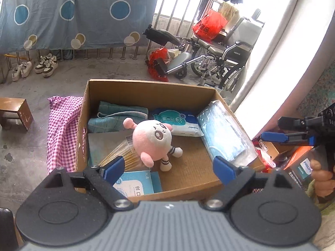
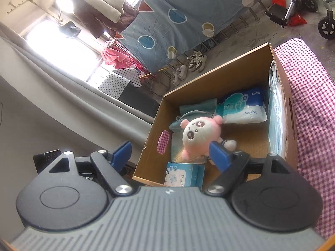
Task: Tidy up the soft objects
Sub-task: 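Move the right gripper down to the gold foil pack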
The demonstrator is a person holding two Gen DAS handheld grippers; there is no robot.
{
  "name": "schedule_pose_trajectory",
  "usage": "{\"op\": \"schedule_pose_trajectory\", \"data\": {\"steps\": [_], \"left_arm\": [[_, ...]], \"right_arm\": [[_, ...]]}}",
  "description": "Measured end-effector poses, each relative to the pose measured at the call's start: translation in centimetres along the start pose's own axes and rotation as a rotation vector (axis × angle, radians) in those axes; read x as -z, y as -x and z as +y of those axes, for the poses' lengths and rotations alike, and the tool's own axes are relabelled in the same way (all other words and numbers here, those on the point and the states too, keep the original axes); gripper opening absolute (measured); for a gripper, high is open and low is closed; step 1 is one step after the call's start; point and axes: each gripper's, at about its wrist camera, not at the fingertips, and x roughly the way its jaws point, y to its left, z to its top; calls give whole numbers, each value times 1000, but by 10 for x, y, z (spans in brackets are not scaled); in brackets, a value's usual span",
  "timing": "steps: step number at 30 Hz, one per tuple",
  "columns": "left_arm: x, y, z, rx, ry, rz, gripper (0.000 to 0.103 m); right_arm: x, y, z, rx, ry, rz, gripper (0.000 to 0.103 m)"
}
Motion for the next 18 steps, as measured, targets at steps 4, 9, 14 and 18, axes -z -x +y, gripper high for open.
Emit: {"op": "schedule_pose_trajectory", "data": {"steps": [4,9,14,18], "left_arm": [[40,22,-2,22,34,-12,94],[89,0,-2,43,81,47,92],[124,-45,-1,26,70,167,82],[138,-66,2,34,71,209,81]], "right_arm": [[43,26,-5,-22,-41,11,82],[91,3,-18,-7,-130,90,82],[129,-62,-34,53,-211,263,71],[146,-102,-48,67,-278,357,64]]}}
